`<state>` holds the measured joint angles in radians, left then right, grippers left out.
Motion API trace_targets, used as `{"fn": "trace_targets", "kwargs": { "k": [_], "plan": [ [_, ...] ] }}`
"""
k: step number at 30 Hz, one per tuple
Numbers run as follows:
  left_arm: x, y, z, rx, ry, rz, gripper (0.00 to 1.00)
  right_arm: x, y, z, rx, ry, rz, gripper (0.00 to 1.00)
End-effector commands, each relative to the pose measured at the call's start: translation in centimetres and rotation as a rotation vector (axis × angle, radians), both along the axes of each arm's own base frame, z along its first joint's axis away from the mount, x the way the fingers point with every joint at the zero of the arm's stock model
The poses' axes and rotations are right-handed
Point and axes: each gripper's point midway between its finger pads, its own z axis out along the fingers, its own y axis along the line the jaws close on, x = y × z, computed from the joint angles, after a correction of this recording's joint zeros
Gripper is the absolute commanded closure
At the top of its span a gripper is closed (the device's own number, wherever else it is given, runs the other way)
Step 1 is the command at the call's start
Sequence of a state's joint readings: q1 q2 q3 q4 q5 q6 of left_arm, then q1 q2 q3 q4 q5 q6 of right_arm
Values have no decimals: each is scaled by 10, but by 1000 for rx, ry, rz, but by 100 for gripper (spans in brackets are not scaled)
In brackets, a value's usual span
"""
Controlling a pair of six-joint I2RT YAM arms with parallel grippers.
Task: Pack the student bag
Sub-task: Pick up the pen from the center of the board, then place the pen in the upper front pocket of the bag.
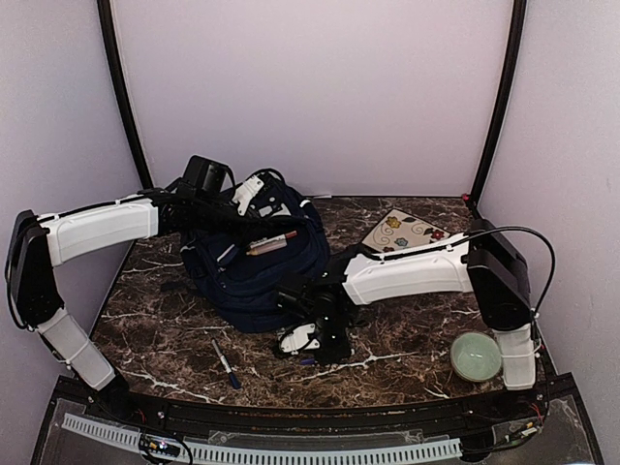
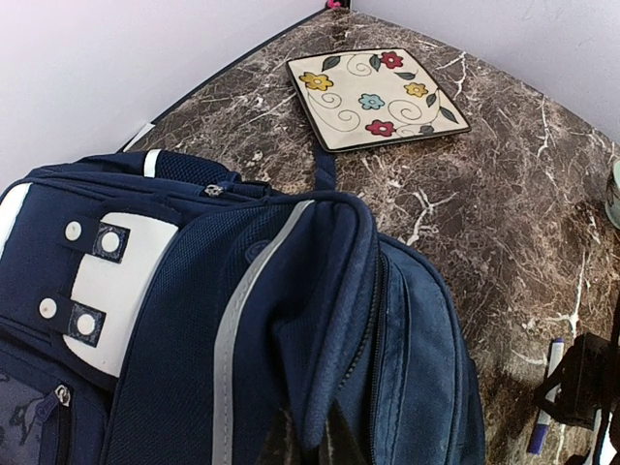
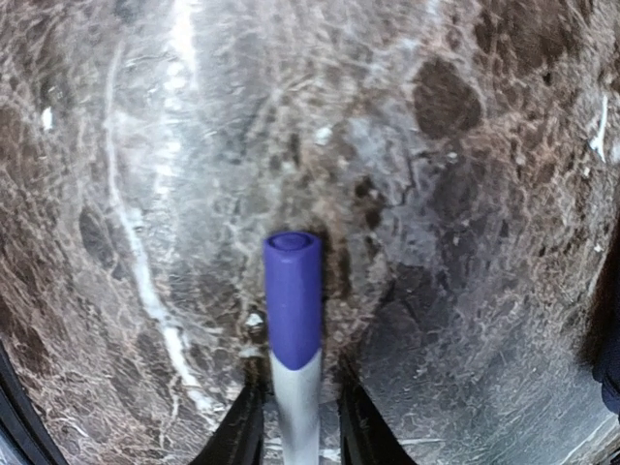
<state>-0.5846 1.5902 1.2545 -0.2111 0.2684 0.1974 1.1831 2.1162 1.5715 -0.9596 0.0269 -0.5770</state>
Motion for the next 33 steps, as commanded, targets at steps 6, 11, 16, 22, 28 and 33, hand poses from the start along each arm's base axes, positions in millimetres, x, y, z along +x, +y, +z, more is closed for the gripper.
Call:
{"fn": "trace_targets", "kwargs": {
  "k": [6,11,16,22,28,33],
  "plan": [
    [1,-17,32,-88,-63,-46,100,-8,-21,-6,-96,5,-19,84],
    [1,-16,34,-91,-68,-46,100,3,-14,6,-68,-46,-5,90],
    [3,-16,32,-88,-67,-39,100,39,7,37,21,-168,-10,93],
    [2,-16,34,-92,-64,-44,100,96,33,92,165,-342,-27,94],
    [0,-16,39,-100,-73,-45,100,148,70,152,379,-575,5,93],
    [1,-13,41,-91,-88,-35,100,174,93,179,439,-757,77,93]
  ]
}}
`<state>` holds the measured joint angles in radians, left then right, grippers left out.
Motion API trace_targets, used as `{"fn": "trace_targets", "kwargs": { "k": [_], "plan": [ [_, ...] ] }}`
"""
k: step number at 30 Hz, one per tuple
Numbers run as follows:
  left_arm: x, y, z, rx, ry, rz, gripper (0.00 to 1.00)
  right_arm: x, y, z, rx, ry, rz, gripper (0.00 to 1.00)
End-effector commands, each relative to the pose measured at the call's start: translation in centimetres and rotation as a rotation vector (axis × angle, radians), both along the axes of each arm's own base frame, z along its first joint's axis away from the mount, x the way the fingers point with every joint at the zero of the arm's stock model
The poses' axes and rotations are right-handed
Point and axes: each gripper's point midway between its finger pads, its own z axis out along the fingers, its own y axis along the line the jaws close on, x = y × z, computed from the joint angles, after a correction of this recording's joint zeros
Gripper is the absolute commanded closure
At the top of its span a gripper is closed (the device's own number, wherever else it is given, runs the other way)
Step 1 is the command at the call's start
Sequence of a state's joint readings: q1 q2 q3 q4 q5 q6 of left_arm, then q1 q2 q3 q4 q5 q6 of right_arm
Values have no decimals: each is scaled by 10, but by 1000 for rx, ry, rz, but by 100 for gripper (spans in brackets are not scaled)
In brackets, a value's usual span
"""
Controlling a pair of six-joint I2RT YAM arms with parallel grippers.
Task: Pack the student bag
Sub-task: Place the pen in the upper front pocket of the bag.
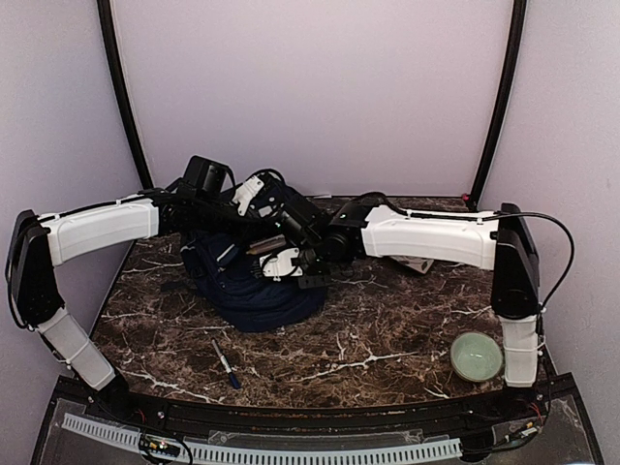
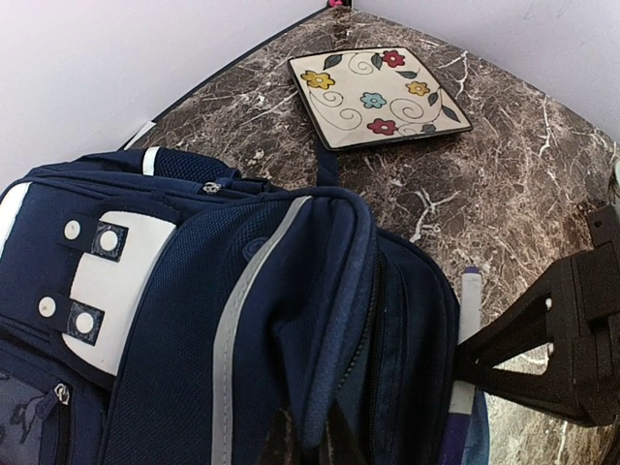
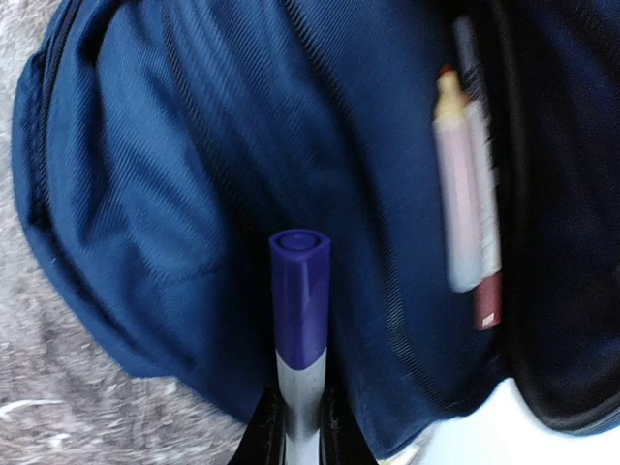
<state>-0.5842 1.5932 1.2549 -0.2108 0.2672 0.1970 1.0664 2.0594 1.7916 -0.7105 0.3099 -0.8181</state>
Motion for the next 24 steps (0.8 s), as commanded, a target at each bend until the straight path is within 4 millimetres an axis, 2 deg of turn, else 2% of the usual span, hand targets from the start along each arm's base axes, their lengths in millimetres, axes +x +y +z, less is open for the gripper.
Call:
{"fn": "trace_targets", "kwargs": {
  "k": [1,9,13,19,21,24],
  "plan": [
    [0,-13,44,-93,-94,-34,100,37,38,62,142,-268,50,93],
    [1,-9,48,-87,-113,-25,100,50,56,56,112,-370,105,94],
    [1,-9,46,-82,-114,-22,100,38,59,72,124,-353,119,93],
    [1,-9,47,-83,-114,-21,100,29,53,92,125,-335,118,93],
    [1,-9,47,-84,-115,-21,100,21,53,93,139,-284,126,93],
    [1,-10,48,-91,-113,-25,100,17,49,78,114,-259,142,93]
  ]
}}
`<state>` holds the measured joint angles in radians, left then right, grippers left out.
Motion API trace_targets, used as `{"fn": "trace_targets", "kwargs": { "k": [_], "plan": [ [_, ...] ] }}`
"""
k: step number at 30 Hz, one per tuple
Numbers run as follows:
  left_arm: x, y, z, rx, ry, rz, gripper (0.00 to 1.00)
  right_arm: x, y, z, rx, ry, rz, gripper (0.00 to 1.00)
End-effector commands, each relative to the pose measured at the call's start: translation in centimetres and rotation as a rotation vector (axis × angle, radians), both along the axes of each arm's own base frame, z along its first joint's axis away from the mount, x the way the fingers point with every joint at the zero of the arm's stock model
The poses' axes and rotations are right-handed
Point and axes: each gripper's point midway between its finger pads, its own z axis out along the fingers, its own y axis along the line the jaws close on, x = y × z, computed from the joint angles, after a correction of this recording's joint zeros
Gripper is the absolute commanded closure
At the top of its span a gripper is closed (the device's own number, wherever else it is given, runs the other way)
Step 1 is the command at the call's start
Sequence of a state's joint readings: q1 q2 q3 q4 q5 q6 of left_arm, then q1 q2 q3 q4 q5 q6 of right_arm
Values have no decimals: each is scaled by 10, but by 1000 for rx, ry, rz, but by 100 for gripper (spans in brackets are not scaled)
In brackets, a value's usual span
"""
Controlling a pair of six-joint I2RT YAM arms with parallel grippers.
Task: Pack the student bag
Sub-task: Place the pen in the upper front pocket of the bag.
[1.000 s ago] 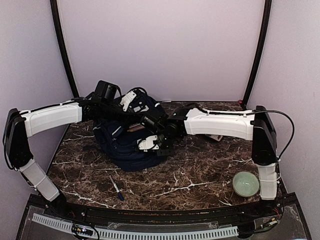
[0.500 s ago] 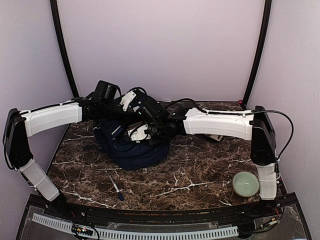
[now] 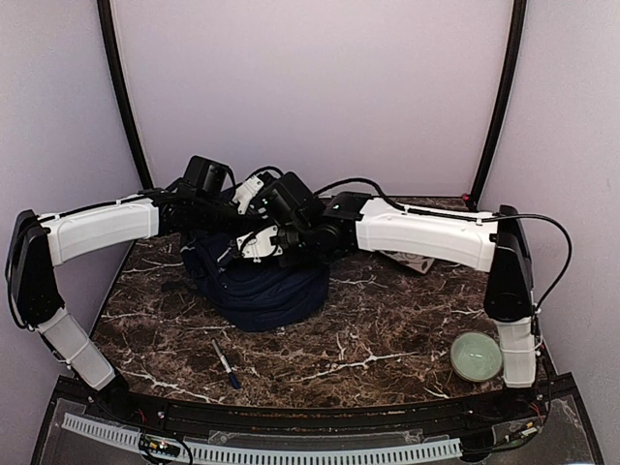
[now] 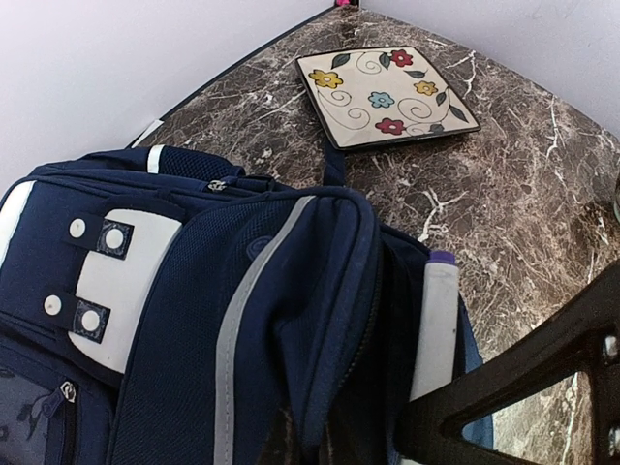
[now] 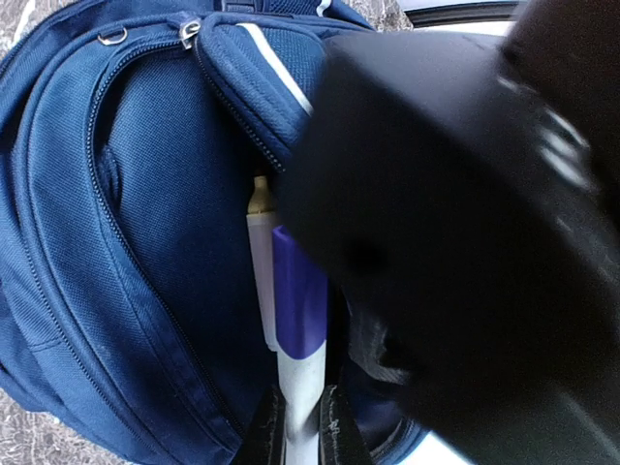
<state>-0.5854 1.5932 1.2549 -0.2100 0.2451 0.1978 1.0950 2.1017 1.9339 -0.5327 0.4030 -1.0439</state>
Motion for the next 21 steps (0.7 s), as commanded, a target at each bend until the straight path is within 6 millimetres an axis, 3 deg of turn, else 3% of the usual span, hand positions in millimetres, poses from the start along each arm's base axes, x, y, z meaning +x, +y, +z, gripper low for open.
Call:
{"fn": "trace_targets", "kwargs": {
  "k": [1,21],
  "plan": [
    [-2,-13,49,-102,-103,-45,100,-9,-3,10,19,7,17,93],
    [-2,-7,55,-93,-134,-29,100,39,8,-71,-74,-39,84,93]
  ]
}}
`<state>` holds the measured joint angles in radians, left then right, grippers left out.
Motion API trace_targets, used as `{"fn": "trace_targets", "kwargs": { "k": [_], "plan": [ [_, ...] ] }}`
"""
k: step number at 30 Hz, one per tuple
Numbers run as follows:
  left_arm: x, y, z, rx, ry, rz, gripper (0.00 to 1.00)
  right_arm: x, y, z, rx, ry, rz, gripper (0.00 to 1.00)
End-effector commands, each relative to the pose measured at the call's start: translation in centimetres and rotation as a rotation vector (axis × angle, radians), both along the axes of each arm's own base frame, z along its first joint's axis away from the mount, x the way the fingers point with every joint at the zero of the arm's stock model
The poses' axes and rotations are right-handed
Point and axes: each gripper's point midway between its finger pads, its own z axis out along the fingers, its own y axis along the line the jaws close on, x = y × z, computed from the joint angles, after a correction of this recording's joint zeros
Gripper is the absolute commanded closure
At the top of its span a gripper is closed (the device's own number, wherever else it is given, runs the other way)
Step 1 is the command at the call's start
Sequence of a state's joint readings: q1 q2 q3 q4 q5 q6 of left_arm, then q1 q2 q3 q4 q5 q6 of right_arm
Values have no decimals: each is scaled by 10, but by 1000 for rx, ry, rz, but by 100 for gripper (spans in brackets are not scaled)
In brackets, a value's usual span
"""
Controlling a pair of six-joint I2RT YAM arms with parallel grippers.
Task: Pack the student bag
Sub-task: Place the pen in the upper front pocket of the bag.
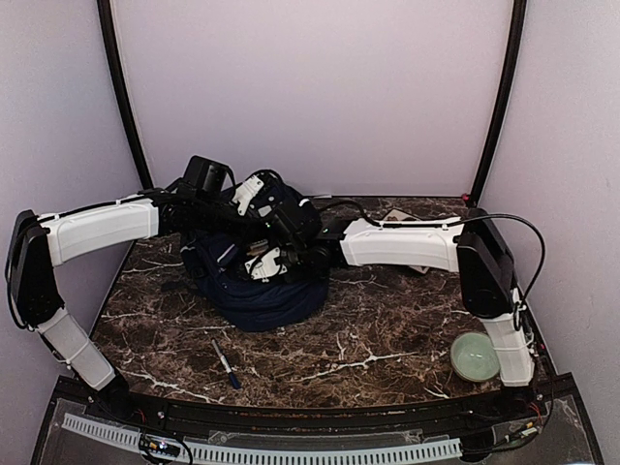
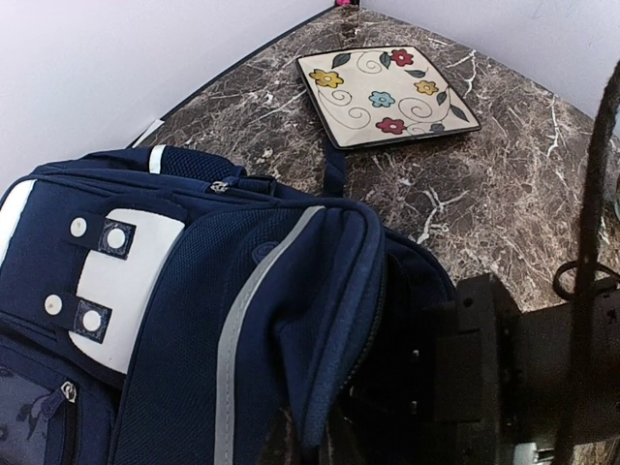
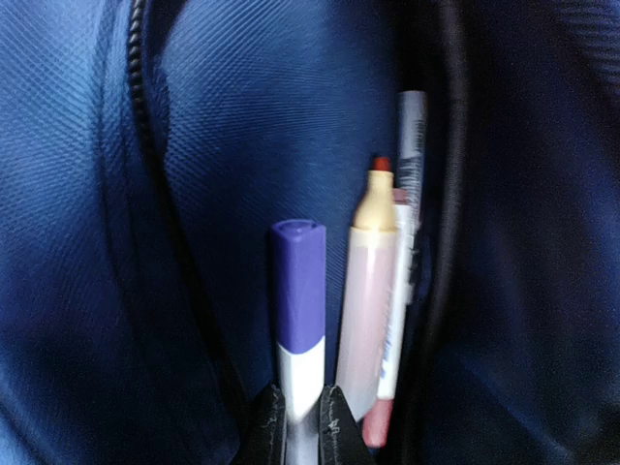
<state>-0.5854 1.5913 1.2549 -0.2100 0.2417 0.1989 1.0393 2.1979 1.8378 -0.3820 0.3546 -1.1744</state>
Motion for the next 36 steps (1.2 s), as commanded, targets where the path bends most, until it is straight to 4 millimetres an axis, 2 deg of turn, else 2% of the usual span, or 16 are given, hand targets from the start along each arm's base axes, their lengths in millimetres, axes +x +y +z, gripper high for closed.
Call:
{"fn": "trace_targets", "kwargs": {
  "k": [1,8,12,14,15,18,21,25,30,34,36],
  "plan": [
    [-2,-8,54,-94,-130,-33,100,14,9,-3,26,-35,22,94],
    [-1,-7,55,-94,-136,-28,100,45,9,-21,17,-165,5,94],
    [-3,-8,57,-99,-135,-35,100,62,9,-37,2,-173,-15,93],
    [-4,-8,59,-104,-135,-37,100,72,11,-34,36,-212,-30,91],
    [-4,-8,60,-106,-136,-39,100,79,10,-29,44,-268,-42,79],
    [-4,-7,62,-106,-144,-35,100,86,12,-3,135,-372,-63,71],
    [-4,-7,62,-109,-141,-37,100,79,13,15,178,-356,-68,67],
    [-5,-8,63,-112,-143,-41,100,58,10,24,184,-325,-47,66],
    [-4,-7,64,-108,-149,-35,100,23,7,26,171,-285,-9,64],
    [-5,-6,64,-107,-150,-34,100,-3,2,23,112,-214,8,64],
    [-5,-6,65,-108,-150,-36,100,-18,0,23,149,-131,-32,63]
  ]
}}
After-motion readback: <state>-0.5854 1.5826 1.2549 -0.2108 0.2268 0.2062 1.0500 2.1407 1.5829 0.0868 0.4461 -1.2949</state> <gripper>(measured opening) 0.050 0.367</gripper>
